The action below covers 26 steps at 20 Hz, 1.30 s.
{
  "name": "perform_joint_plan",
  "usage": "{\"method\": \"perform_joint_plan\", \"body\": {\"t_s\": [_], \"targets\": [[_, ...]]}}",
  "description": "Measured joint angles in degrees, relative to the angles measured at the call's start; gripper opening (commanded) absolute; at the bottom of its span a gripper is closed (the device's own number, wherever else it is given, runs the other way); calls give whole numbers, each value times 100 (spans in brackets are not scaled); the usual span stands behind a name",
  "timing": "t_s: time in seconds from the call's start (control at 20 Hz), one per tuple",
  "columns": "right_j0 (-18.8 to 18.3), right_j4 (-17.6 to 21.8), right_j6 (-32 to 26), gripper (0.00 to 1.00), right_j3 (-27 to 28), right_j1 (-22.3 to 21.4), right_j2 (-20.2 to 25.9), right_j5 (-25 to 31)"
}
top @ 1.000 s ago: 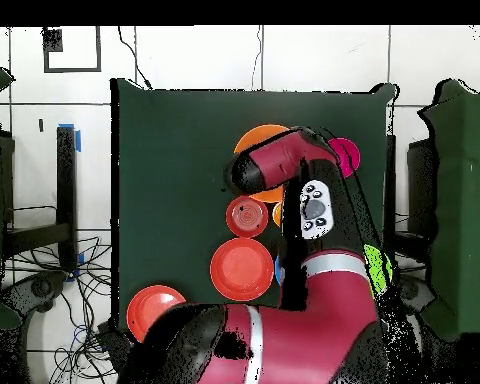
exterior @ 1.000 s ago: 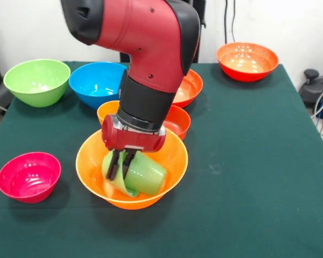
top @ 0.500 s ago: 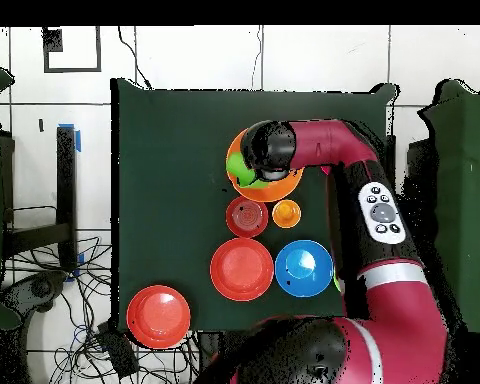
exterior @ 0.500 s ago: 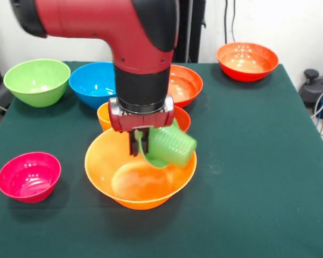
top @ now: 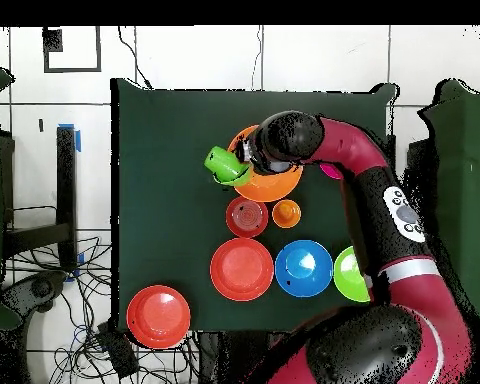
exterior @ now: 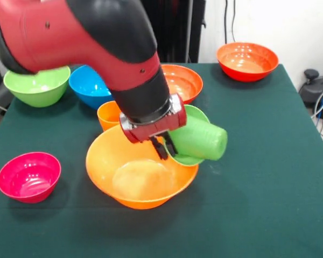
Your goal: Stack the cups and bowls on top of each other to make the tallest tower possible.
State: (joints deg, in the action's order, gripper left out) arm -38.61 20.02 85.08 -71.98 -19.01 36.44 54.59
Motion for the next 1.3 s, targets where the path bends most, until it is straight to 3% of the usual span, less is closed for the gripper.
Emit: {"method": "perform_joint_plan", "body": {"t_s": [0.5, 1.3], "targets": [[-753, -77, -533, 0, -78, 1236, 1009, -140], [-1024, -4, -1399, 0, -143, 1959, 1898, -172]]}}
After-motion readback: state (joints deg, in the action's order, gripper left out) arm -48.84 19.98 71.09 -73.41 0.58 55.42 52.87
